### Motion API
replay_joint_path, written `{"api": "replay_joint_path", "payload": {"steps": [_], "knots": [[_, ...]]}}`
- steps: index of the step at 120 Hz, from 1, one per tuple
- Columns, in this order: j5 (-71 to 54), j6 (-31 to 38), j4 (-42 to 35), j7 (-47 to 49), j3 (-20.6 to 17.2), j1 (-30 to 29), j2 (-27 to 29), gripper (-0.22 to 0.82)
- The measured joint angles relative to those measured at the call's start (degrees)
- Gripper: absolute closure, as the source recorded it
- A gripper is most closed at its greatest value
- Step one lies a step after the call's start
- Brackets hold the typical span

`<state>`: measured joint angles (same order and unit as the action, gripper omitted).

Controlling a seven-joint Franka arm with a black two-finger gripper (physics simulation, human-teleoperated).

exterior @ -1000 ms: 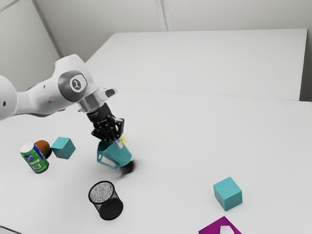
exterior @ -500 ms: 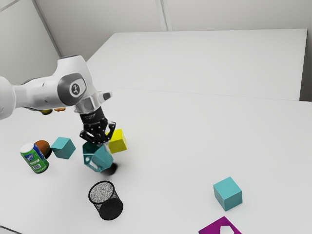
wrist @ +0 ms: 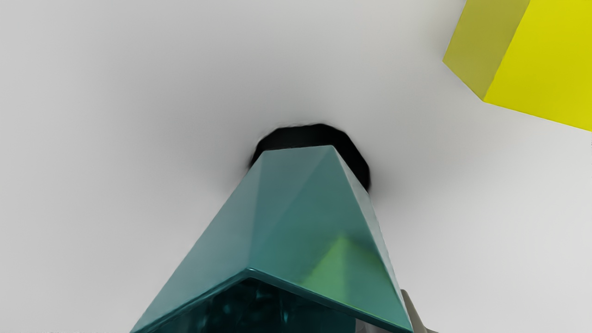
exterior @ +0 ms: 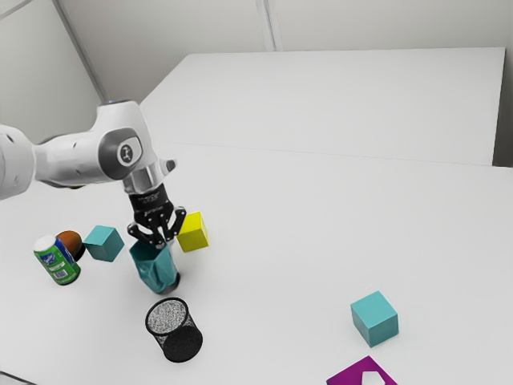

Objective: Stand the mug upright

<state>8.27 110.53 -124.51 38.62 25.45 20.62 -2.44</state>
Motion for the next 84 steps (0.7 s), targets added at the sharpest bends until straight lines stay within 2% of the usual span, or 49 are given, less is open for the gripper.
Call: {"api": "replay_joint_path", "payload": {"steps": [52, 72, 84], "knots": [[3.6, 0.5, -0.4, 3.2, 0.0, -0.6, -1.7, 0.78], [3.8, 0.7, -0.2, 3.3, 0.0, -0.5, -1.6, 0.42], [3.6, 0.7, 0.0, 3.3, 0.0, -0.5, -1.5, 0.26]]}}
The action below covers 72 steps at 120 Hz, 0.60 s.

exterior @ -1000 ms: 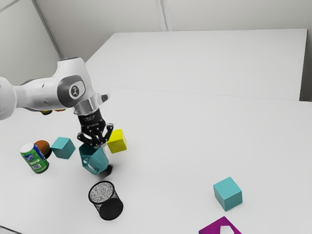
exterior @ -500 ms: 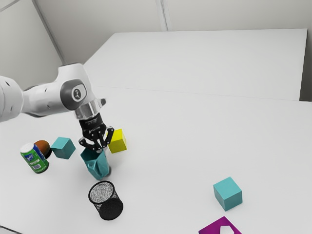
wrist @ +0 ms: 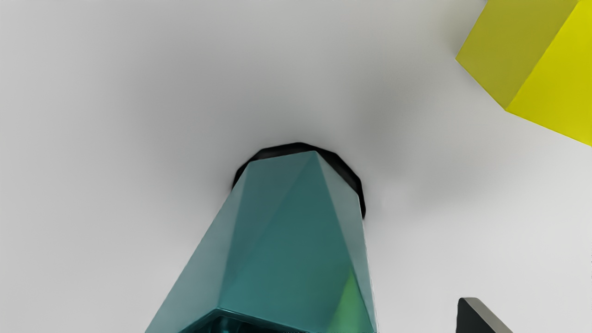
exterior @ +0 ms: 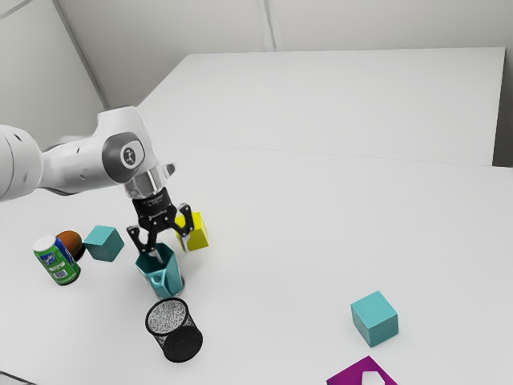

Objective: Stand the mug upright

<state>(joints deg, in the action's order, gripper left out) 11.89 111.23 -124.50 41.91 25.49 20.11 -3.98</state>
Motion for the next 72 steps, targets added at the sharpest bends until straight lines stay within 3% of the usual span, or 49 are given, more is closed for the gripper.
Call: {"api": "replay_joint_path", "payload": {"steps": [28, 72], "knots": [[-0.4, -0.7, 1.9, -0.4, 0.0, 0.2, 0.7, 0.09], [-6.5, -8.0, 13.8, -2.0, 0.0, 0.3, 1.5, 0.02]]}}
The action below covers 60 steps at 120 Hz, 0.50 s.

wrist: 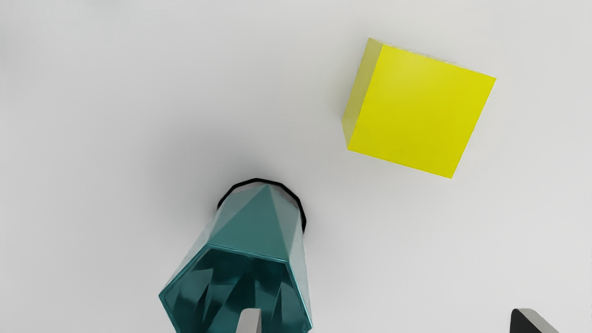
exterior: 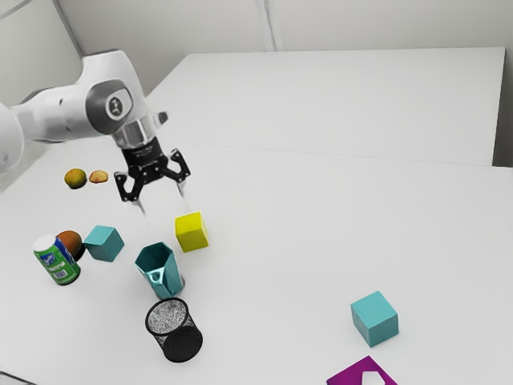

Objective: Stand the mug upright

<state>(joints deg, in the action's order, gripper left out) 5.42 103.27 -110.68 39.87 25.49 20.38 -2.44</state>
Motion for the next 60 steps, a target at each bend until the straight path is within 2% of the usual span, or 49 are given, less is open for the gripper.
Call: {"api": "replay_joint_path", "payload": {"steps": [12, 25, 33, 44, 52, 60], "knots": [[-3.4, -1.7, 2.0, -2.7, -1.7, -1.7, 0.9, 0.01], [-8.1, -2.8, 6.2, -8.2, -14.4, -14.7, 1.8, 0.01], [-9.9, -3.2, 9.0, -11.9, -17.8, -18.5, 2.6, 0.0], [-11.1, -3.7, 12.7, -16.7, -17.6, -19.0, 3.3, 0.0], [-11.6, -4.6, 15.7, -19.5, -13.4, -15.3, 3.4, 0.0], [-11.9, -5.8, 18.2, -21.9, -11.9, -14.2, 3.4, 0.0]]}}
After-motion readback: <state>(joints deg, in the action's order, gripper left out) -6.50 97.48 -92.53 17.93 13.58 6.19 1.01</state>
